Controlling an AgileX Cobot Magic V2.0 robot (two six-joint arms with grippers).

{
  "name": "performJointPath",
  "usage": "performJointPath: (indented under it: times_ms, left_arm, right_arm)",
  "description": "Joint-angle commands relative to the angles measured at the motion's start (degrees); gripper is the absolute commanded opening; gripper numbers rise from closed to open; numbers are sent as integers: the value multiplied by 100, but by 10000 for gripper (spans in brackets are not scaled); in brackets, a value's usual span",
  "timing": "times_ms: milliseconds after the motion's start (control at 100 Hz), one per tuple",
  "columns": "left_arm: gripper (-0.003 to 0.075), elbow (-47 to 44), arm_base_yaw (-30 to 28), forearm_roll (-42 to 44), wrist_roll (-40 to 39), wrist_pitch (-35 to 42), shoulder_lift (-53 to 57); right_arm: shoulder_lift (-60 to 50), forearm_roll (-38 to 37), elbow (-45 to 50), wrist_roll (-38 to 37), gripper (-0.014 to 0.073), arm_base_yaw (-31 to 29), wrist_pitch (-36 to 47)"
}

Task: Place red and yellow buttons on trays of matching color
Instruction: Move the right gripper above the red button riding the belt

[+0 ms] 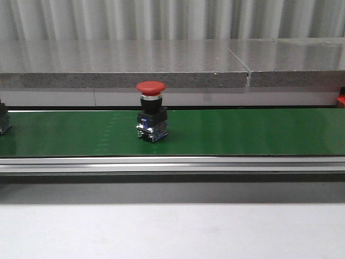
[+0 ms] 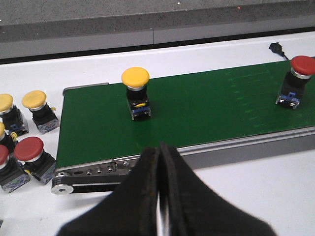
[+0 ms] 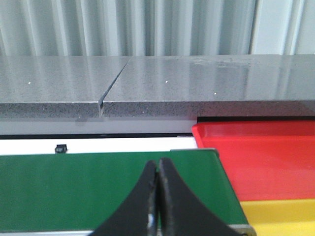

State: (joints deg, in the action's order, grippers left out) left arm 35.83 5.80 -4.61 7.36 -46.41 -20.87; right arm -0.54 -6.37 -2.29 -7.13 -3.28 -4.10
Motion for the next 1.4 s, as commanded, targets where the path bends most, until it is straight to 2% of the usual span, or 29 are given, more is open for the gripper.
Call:
performJointPath:
  times_ms: [0,230,510,940,1010,1080,1140,1150,1210,1220,1280,1330,1390]
  left_arm:
    - [-21,155,48,-43,11,353,-30]
    - [-21,155,48,-43,11,353,-30]
    - [-21,155,48,-43,11,353,-30]
    - [-21,155,48,-43,11,353,-30]
    - [-21,155,48,-43,11,353,-30]
    - [-21,155,48,-43,11,353,-30]
    - [-21,155,48,-43,11,353,-30]
    - [-21,155,48,-43,11,353,-30]
    - [-21,155,48,-43,11,353,-30]
    - [-21,155,48,-43,11,353,-30]
    - [-21,155,48,-43,11,353,-30]
    - [-21,155,48,-43,11,353,-30]
    - [-21,155,48,-43,11,353,-30]
  right_arm:
    - [253,-103,-581,2,-67,12,-14]
    - [1058,19,-1544,2,-67,205,-842]
    - [2316,13,-2702,164,-67,1072,-1621]
    - [4472,206,-4017,158,-50,2012,-2441]
    - [4792,257,-4217,158,15,2132,-2568]
    - [5129,330,-4425,158,131,2238,-2737]
    - [5426,355,-4621,158,286,2320,-2918]
    - [5457,356,-4639,158,286,2329,-2938]
    - [5740,362,-4822,158,451,2405,-3067]
    - [5770,362,-4843,158,451,2412,-3084]
    - [6046,362,-5051,183,582,2470,-3263]
    - [6267,362,-5234,219,633,2498,-3432]
    - [6526,383,-5496,291,646,2528,-3705]
